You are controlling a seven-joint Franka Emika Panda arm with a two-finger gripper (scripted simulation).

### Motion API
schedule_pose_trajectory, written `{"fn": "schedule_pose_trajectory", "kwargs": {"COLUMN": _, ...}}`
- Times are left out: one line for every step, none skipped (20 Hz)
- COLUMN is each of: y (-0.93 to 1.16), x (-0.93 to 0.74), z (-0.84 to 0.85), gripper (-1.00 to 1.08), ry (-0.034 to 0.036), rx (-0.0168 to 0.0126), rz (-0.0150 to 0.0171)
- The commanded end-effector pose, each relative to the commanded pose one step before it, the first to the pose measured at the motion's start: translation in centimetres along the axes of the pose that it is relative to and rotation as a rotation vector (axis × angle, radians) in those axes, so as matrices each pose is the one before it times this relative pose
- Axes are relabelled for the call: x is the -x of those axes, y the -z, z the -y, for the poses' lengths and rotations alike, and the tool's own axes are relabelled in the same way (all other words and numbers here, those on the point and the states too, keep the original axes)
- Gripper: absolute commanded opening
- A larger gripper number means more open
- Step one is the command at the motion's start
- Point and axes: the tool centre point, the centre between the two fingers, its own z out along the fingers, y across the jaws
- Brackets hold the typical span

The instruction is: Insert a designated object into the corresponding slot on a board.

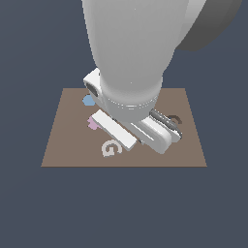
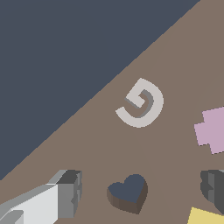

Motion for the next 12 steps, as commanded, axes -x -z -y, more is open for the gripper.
{"fn": "schedule_pose_trajectory", "kwargs": {"y": -0.981, "x": -0.949, "z": 0.014, "gripper": 1.00, "ry": -0.10685, "rx": 0.00334, "rz": -0.00157}}
{"fn": "schedule_pose_trajectory", "kwargs": {"y": -0.368, "x": -0.350, "z": 0.015, "gripper": 1.00, "ry": -0.03967, "rx": 0.00119, "rz": -0.00033}}
{"fn": "schedule_pose_trajectory", "kwargs": {"y": -0.355, "x": -0.339, "z": 0.013, "gripper": 1.00, "ry": -0.03831, "rx": 0.00114, "rz": -0.00030}}
{"fn": "schedule_pose_trajectory", "kwargs": {"y": -0.342, "x": -0.327, "z": 0.012, "gripper": 1.00, "ry": -0.03690, "rx": 0.00109, "rz": -0.00027}}
{"fn": "schedule_pose_trajectory", "kwargs": {"y": -0.328, "x": -0.314, "z": 0.011, "gripper": 1.00, "ry": -0.03546, "rx": 0.00105, "rz": -0.00025}}
{"fn": "schedule_pose_trajectory", "kwargs": {"y": -0.315, "x": -0.303, "z": 0.010, "gripper": 1.00, "ry": -0.03402, "rx": 0.00100, "rz": -0.00022}}
{"fn": "schedule_pose_trajectory", "kwargs": {"y": -0.301, "x": -0.290, "z": 0.009, "gripper": 1.00, "ry": -0.03254, "rx": 0.00095, "rz": -0.00019}}
{"fn": "schedule_pose_trajectory", "kwargs": {"y": -0.287, "x": -0.277, "z": 0.008, "gripper": 1.00, "ry": -0.03105, "rx": 0.00091, "rz": -0.00017}}
{"fn": "schedule_pose_trajectory", "kwargs": {"y": -0.273, "x": -0.264, "z": 0.007, "gripper": 1.00, "ry": -0.02953, "rx": 0.00086, "rz": -0.00015}}
{"fn": "schedule_pose_trajectory", "kwargs": {"y": -0.258, "x": -0.250, "z": 0.006, "gripper": 1.00, "ry": -0.02798, "rx": 0.00082, "rz": -0.00012}}
{"fn": "schedule_pose_trajectory", "kwargs": {"y": -0.244, "x": -0.238, "z": 0.005, "gripper": 1.00, "ry": -0.02645, "rx": 0.00077, "rz": -0.00011}}
{"fn": "schedule_pose_trajectory", "kwargs": {"y": -0.230, "x": -0.224, "z": 0.004, "gripper": 1.00, "ry": -0.02492, "rx": 0.00073, "rz": -0.00008}}
